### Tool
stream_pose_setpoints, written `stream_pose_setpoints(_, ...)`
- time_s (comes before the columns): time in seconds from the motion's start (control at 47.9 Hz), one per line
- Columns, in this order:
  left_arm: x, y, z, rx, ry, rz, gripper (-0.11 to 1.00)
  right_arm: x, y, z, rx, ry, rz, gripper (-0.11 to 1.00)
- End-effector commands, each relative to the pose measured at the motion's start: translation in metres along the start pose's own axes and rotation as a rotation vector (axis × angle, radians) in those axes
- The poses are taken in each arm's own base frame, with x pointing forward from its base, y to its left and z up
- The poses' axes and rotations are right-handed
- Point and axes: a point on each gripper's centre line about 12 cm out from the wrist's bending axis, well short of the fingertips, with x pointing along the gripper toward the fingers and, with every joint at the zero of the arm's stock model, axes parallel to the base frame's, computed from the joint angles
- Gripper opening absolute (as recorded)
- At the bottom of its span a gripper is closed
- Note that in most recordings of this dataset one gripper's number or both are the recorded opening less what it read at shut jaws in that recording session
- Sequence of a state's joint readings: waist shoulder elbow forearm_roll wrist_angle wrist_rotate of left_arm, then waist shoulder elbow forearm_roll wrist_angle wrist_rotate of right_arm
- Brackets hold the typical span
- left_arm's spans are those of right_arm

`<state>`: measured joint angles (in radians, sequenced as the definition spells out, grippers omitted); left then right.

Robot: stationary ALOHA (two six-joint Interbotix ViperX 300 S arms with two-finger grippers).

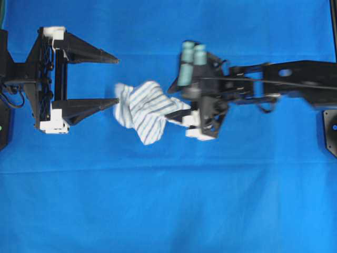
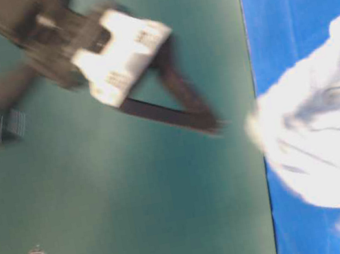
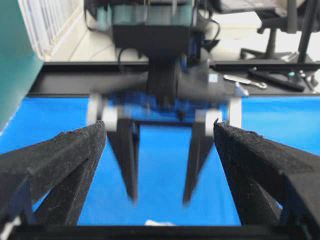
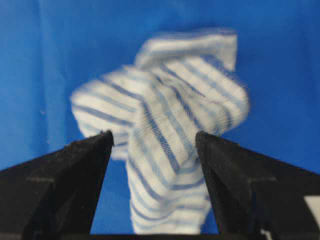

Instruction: Hand over the towel.

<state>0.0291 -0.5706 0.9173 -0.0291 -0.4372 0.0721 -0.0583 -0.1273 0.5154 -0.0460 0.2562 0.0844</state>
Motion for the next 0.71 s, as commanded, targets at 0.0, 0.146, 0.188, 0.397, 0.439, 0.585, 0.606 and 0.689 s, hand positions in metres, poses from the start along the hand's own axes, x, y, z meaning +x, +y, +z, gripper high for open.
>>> stream_pose_setpoints(0.0, 0.000, 0.001, 0.007, 0.000, -0.023, 0.003, 0.93, -0.033, -0.001, 0.016, -0.018, -0.124, 0.001, 0.70)
stream_pose_setpoints(0.146, 0.000, 0.001, 0.008, -0.002, -0.026, 0.003, 0.93, -0.072, -0.001, 0.015, -0.026, -0.290, 0.011, 0.70)
stream_pose_setpoints(0.188, 0.000, 0.001, 0.008, -0.003, -0.026, 0.003, 0.93, -0.082, -0.001, 0.013, -0.026, -0.329, 0.013, 0.70)
stream_pose_setpoints(0.397, 0.000, 0.001, 0.007, -0.003, -0.024, 0.003, 0.93, -0.112, -0.001, 0.002, -0.031, -0.461, 0.023, 0.70)
stream_pose_setpoints(0.439, 0.000, 0.001, 0.007, -0.003, -0.026, 0.004, 0.93, -0.114, -0.001, 0.001, -0.031, -0.475, 0.024, 0.70)
stream_pose_setpoints(0.585, 0.001, 0.001, 0.006, -0.003, -0.021, 0.003, 0.92, -0.111, -0.002, 0.000, -0.034, -0.484, 0.022, 0.70)
stream_pose_setpoints(0.606, 0.001, 0.001, 0.006, -0.003, -0.021, 0.003, 0.92, -0.111, -0.002, 0.000, -0.033, -0.484, 0.022, 0.70)
stream_pose_setpoints(0.689, 0.000, 0.001, 0.007, -0.003, -0.023, 0.003, 0.92, -0.112, -0.002, 0.000, -0.033, -0.485, 0.022, 0.70)
